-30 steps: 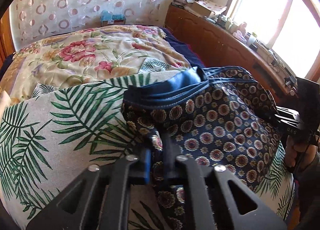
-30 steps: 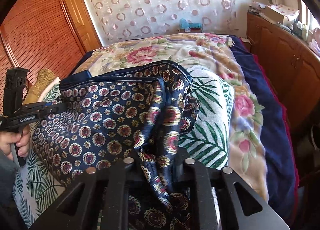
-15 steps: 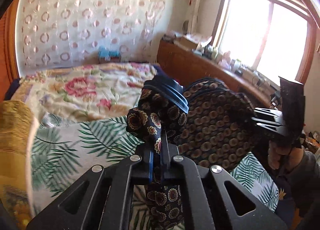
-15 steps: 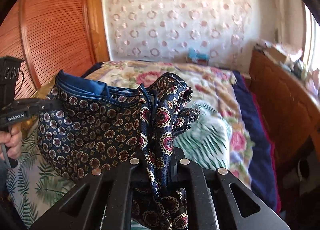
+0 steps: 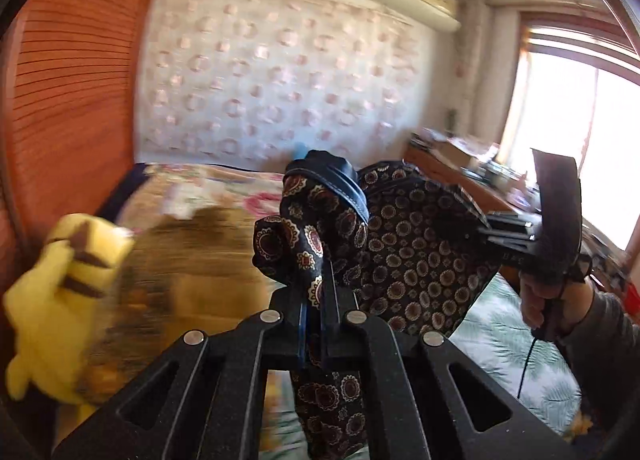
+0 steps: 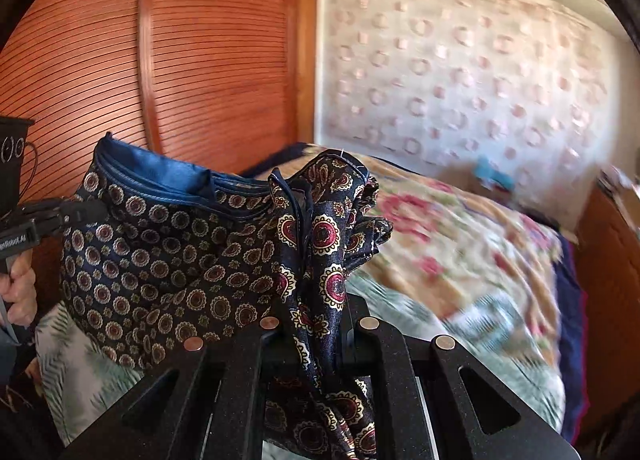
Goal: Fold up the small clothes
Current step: 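Grasp the folded shirt with both grippers and lift it off the bed, then carry the folded shirt with both grippers and lower it beside the yellow plush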
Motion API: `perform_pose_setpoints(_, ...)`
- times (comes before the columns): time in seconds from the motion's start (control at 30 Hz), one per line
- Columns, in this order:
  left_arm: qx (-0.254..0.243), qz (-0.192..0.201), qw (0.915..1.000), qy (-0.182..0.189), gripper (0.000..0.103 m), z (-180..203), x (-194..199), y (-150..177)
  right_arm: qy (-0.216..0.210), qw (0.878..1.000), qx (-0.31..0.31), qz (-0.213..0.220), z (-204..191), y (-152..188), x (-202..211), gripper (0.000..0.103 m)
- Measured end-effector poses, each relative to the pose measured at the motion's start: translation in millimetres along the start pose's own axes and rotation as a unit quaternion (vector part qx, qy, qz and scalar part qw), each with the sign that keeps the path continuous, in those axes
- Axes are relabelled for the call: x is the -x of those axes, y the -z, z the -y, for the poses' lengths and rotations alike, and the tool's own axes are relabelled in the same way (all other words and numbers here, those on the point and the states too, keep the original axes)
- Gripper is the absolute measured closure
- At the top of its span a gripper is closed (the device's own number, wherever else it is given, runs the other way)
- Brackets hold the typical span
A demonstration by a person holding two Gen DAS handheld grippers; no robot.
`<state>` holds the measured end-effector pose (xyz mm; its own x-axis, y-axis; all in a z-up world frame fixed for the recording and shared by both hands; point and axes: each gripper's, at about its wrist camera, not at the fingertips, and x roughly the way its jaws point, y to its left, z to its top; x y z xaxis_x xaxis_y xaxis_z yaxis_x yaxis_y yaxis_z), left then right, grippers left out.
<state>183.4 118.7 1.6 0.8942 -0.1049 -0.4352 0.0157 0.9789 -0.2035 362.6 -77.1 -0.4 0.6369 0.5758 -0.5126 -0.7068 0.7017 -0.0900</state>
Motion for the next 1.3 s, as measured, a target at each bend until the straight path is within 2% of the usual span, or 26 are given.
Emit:
perform_pose_setpoints(0.1, 0.025, 0.016, 0.9984, -0.049, 0.098, -37, 4, 10, -0.021, 0.999, 0.029, -0.003, -14, -31, -47, 0.094)
perform_pose_setpoints(0.17, 0.062, 0.011, 0.9964, -0.057, 0.098, -63, 0, 18, -0.03, 0.998, 0.053, -0.008, -29, -54, -79, 0.095)
perform_pose_setpoints(0.23, 0.076, 0.007, 0.9941, -0.076, 0.098, -81, 0, 30, -0.034, 0.996, 0.08, -0.014, -44, -70, -109, 0.095)
perform_pose_setpoints(0.3, 0.085, -0.001, 0.9933, -0.078, 0.098, -87, -3, 39, -0.036, 0.994, 0.1, -0.024, -39, -82, -143, 0.095)
perform_pose_setpoints(0.5, 0.1, -0.012, 0.9914, -0.084, 0.098, -96, -1, 60, -0.043, 0.99, 0.128, -0.045, -57, -108, -203, 0.095)
perform_pose_setpoints(0.63, 0.095, -0.023, 0.9914, -0.086, 0.098, -96, 4, 65, -0.049, 0.989, 0.134, -0.049, -73, -122, -219, 0.095)
perform_pose_setpoints(0.77, 0.081, -0.037, 0.9917, -0.093, 0.098, -91, 5, 71, -0.062, 0.99, 0.121, -0.046, -71, -124, -221, 0.095)
perform_pose_setpoints(0.8, 0.078, -0.041, 0.9918, -0.092, 0.096, -90, 5, 72, -0.064, 0.99, 0.119, -0.039, -69, -118, -209, 0.094)
perform_pose_setpoints(0.83, 0.077, -0.043, 0.9917, -0.094, 0.093, -90, 8, 74, -0.066, 0.991, 0.113, -0.034, -70, -117, -211, 0.094)
perform_pose_setpoints(0.87, 0.076, -0.042, 0.9915, -0.097, 0.082, -91, 10, 75, -0.067, 0.992, 0.107, -0.031, -69, -118, -213, 0.09)
perform_pose_setpoints(0.9, 0.077, -0.04, 0.9915, -0.097, 0.07, -93, 13, 75, -0.059, 0.993, 0.101, -0.031, -69, -117, -215, 0.081)
perform_pose_setpoints(0.93, 0.078, -0.038, 0.9916, -0.096, 0.066, -94, 15, 74, -0.052, 0.994, 0.096, -0.032, -67, -118, -217, 0.072)
perform_pose_setpoints(0.97, 0.079, -0.032, 0.9917, -0.096, 0.059, -93, 19, 73, -0.049, 0.994, 0.092, -0.029, -63, -116, -211, 0.068)
perform_pose_setpoints(1.0, 0.078, -0.027, 0.9918, -0.098, 0.059, -92, 23, 71, -0.046, 0.995, 0.089, -0.024, -62, -116, -209, 0.064)
perform_pose_setpoints(1.03, 0.074, -0.024, 0.9917, -0.102, 0.058, -90, 26, 70, -0.039, 0.995, 0.086, -0.019, -60, -115, -205, 0.061)
perform_pose_setpoints(1.1, 0.061, -0.017, 0.9921, -0.109, 0.041, -87, 28, 65, -0.032, 0.996, 0.081, -0.004, -56, -112, -193, 0.058)
perform_pose_setpoints(1.17, 0.042, -0.007, 0.9921, -0.118, 0.03, -83, 27, 59, -0.027, 0.997, 0.074, 0.011, -51, -106, -177, 0.057)
perform_pose_setpoints(1.2, 0.035, -0.002, 0.9924, -0.118, 0.027, -80, 27, 57, -0.024, 0.997, 0.073, 0.022, -49, -104, -170, 0.056)
perform_pose_setpoints(1.3, 0.025, 0.004, 0.9927, -0.118, 0.026, -76, 24, 51, -0.013, 0.997, 0.067, 0.037, -48, -97, -155, 0.052)
